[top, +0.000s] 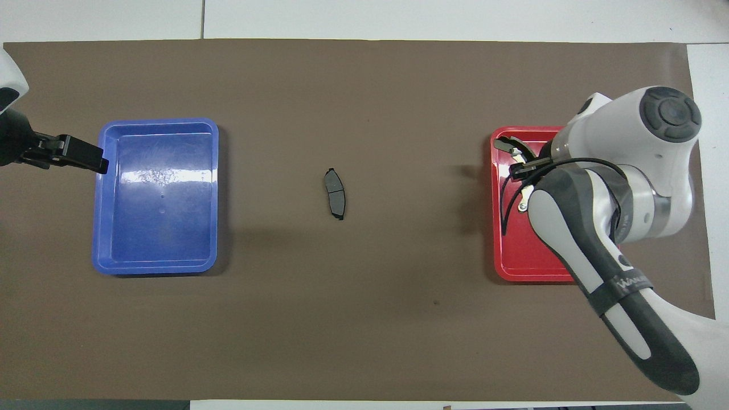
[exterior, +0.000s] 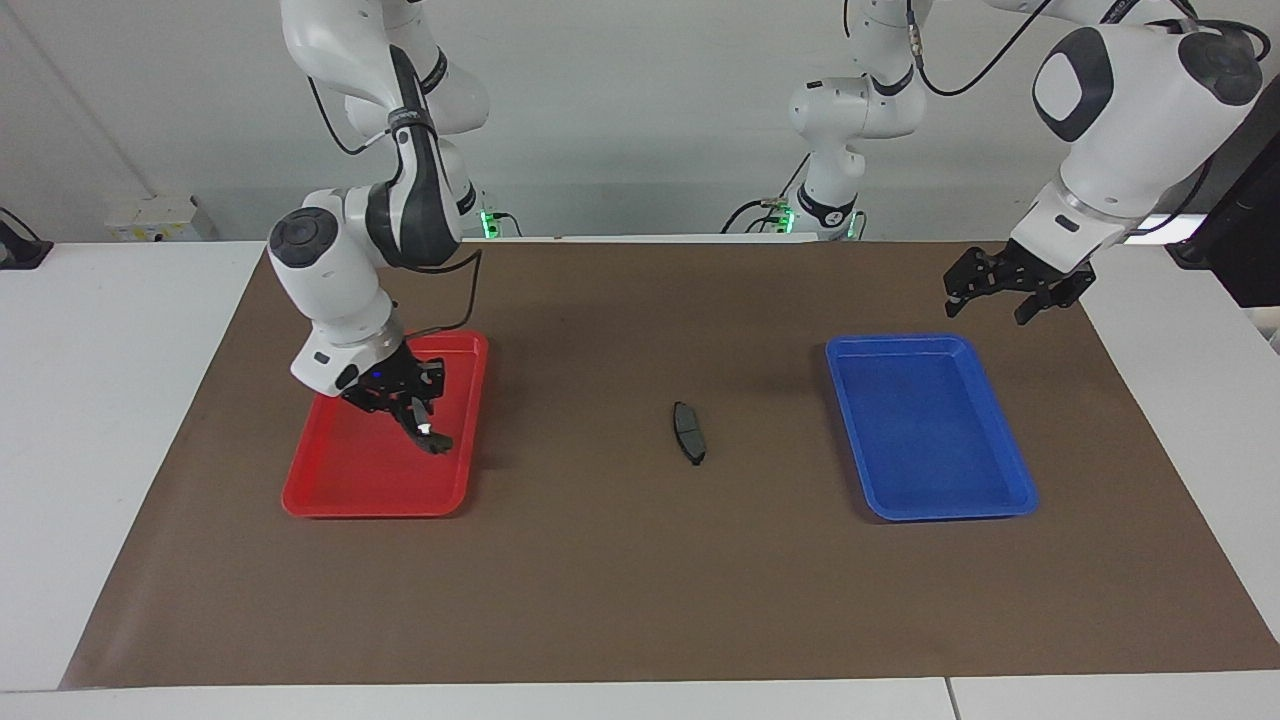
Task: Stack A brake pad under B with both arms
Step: 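Carry the curved pad with the right gripper above the dark pad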
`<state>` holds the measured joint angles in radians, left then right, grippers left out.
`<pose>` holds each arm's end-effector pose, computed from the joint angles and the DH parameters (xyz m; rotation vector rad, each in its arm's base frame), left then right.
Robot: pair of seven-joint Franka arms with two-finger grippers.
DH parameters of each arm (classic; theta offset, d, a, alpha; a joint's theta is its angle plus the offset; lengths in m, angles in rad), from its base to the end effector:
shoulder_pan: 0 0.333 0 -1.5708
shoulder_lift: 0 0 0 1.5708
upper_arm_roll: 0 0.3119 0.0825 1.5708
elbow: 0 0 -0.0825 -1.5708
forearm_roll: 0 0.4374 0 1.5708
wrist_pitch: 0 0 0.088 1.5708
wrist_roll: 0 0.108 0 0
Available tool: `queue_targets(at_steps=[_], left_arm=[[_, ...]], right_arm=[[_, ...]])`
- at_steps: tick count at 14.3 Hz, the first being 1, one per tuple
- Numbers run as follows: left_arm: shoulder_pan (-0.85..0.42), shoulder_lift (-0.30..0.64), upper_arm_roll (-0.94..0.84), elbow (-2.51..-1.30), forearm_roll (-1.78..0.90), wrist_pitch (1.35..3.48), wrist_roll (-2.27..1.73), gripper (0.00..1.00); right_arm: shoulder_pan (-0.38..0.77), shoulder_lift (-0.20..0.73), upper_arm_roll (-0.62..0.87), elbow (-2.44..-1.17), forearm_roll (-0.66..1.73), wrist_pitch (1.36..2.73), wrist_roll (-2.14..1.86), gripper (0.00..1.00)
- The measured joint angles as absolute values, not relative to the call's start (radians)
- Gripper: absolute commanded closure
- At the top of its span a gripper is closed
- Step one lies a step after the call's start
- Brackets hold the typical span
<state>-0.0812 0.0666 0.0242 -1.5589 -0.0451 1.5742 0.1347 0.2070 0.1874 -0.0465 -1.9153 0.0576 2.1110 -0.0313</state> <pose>0.6254 -0.0410 0.5849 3.0812 -0.2942 -0.0767 0.6380 0.1069 0.3662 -3.0899 -0.2527 -0.0092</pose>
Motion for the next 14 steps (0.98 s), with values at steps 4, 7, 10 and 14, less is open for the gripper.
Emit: queue_targets(at_steps=[4,7,10,14], left_arm=[[-0.081,0.064,0.024,-1.536,-0.034,1.532,0.149,0.03],[-0.073,0.062,0.024,-1.537,-0.032,1.521,0.155,0.02],[-0.070,0.062,0.024,-1.540,-0.032,1.519,0.158,0.02],[-0.070,0.055,0.024,-1.540,-0.025,1.520,0.160,0.02]], right_arm=[[0.380,0.359,-0.042,-1.635,0.059,1.994,0.209,1.00],[0.486,0.482,-0.041,-1.531,0.059,2.033,0.355,1.00],[0.517,0.545,-0.026,-1.494,0.059,2.096,0.414,1.00],[0.550,0.563,0.008,-1.489,0.060,2.137,0.511,1.00]])
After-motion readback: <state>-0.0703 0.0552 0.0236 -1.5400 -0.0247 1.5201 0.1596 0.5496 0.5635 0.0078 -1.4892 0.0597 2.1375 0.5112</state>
